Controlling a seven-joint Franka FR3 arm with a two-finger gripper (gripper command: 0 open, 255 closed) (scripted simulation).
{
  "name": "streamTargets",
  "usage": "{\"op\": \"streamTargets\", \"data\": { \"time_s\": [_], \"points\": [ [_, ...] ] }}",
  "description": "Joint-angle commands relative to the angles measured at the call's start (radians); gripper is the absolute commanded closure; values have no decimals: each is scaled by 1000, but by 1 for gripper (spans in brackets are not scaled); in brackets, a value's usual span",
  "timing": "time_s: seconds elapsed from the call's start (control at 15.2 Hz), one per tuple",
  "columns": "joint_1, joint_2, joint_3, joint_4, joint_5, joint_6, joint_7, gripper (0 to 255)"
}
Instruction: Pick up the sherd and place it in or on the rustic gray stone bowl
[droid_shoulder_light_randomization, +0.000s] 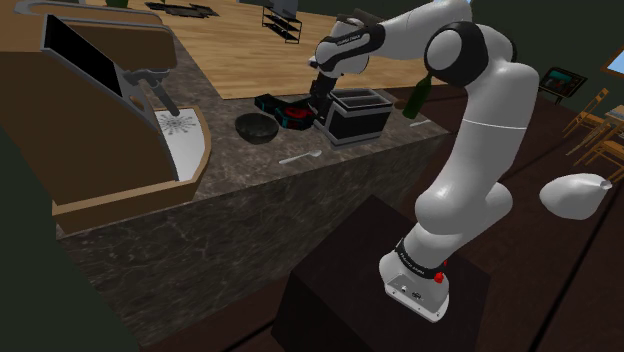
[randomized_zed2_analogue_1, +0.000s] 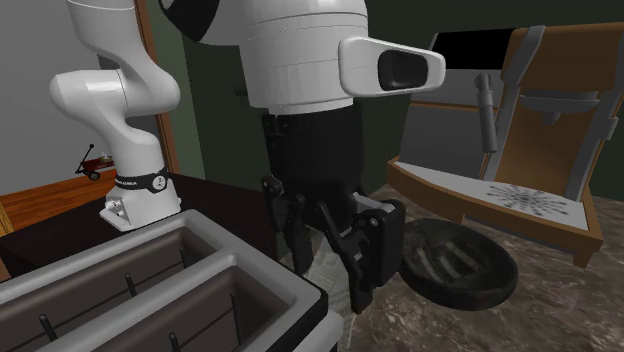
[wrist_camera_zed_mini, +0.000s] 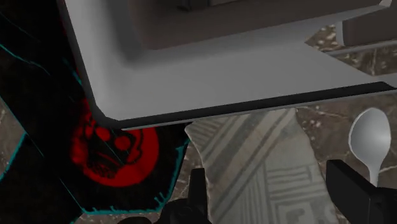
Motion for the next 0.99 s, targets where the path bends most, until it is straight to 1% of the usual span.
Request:
{"op": "streamTargets", "data": {
  "time_s": [0.0,0.07,0.46,0.92],
  "points": [
    [0,-9,0,16,0,-25,1,255],
    [0,-12,1,18,1,-31,1,255],
    [96,34,29,88,-35,-51,140,255],
    [212,126,53,232,-78,-102,291,255]
  ]
}}
